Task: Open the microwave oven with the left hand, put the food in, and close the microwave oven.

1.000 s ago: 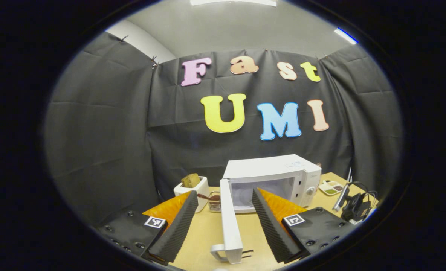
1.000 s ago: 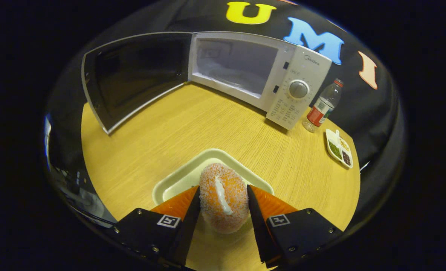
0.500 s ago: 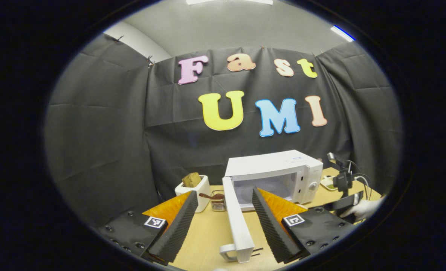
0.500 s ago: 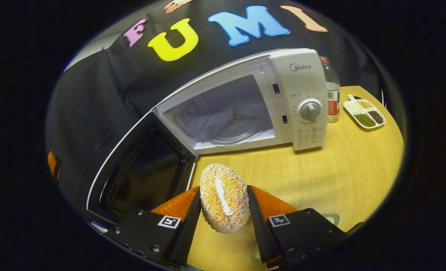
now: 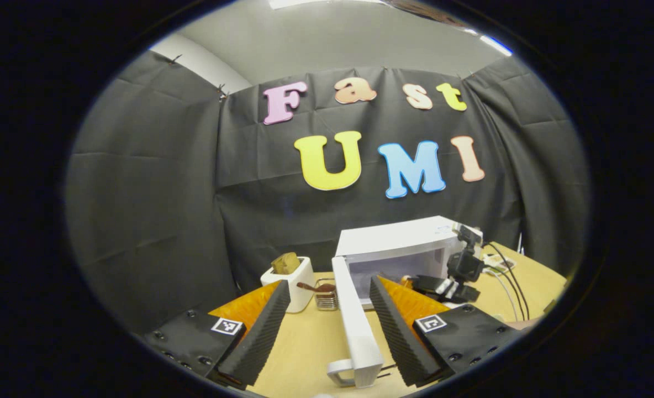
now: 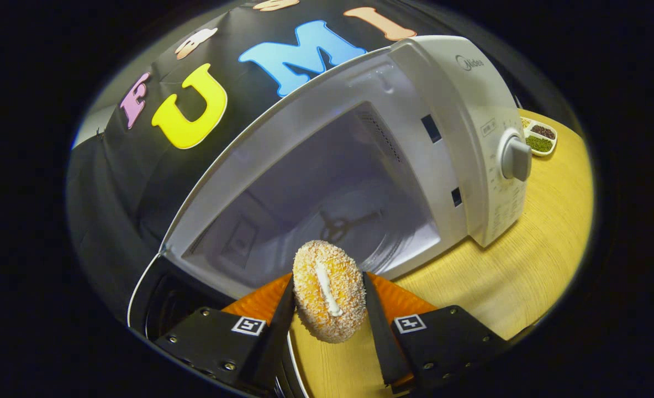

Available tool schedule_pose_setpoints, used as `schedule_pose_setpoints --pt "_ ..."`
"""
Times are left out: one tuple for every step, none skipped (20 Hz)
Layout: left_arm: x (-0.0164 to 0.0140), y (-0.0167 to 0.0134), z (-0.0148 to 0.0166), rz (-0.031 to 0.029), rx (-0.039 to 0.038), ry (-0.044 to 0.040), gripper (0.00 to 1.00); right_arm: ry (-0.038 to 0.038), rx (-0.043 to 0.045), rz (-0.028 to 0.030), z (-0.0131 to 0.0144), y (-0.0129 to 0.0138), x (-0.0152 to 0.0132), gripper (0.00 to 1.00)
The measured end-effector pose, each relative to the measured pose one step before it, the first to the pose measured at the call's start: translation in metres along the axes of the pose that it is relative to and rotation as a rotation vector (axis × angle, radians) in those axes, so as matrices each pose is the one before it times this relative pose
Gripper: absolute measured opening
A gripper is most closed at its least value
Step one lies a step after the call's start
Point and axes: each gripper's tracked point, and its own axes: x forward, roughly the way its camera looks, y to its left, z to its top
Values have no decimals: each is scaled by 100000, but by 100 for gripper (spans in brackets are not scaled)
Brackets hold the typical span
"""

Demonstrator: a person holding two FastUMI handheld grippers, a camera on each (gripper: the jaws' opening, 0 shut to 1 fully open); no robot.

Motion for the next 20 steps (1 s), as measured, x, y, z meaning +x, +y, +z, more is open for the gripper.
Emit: schedule_pose_setpoints --pt "-158 -137 -454 -469 1453 125 99 -4918 -12 -1947 925 44 876 70" --pt "-58 145 -206 421 1030 420 100 -4058 771 -938 570 355 794 70" --pt "20 84 -399 -48 407 993 99 -1850 1078 -821 287 372 974 69" --pt "-70 43 -141 -131 -120 -92 100 -906 -383 -1096 17 -10 841 69" --pt "12 -42 4 -354 -291 -299 100 -1301 -408 -2400 168 -373 908 69" --pt "73 122 -299 194 42 819 100 -1472 -925 -2203 191 -132 719 69" --pt "20 199 -162 86 -80 212 100 -1130 -2335 -1404 163 -206 344 69" --pt "-73 249 84 515 134 -46 99 -1251 -2143 -1250 253 -247 403 70" --pt "-38 80 89 11 27 -5 98 -379 -908 -1098 -346 -422 723 75" --pt "89 26 -83 312 179 -69 98 1022 -113 -504 191 -240 -371 84" --pt "129 105 -3 198 571 34 99 -465 -962 88 72 -286 -178 91" --pt "81 77 -183 313 697 437 98 -632 -2403 -360 322 -88 -544 98" --pt "-50 77 177 324 466 -590 97 -1085 -2009 209 583 -74 -584 98" --pt "7 -154 354 -519 -177 -1403 100 -2214 -1838 973 638 179 -709 98" --pt "22 21 167 293 -155 12 100 -2033 -1176 1248 755 78 -616 98" --pt "-80 294 -292 304 146 38 95 -735 -545 264 615 -136 -665 98" --pt "-96 132 43 357 -111 23 100 -764 -15 -98 651 -291 -677 98" --pt "-164 181 41 542 -201 -7 100 -444 682 947 557 -95 -911 98" --pt "-93 313 -109 547 -32 -123 100 -184 112 835 809 -69 -843 98" --pt "-159 503 -199 1151 424 294 100 -1165 -1362 970 862 -147 -925 98"
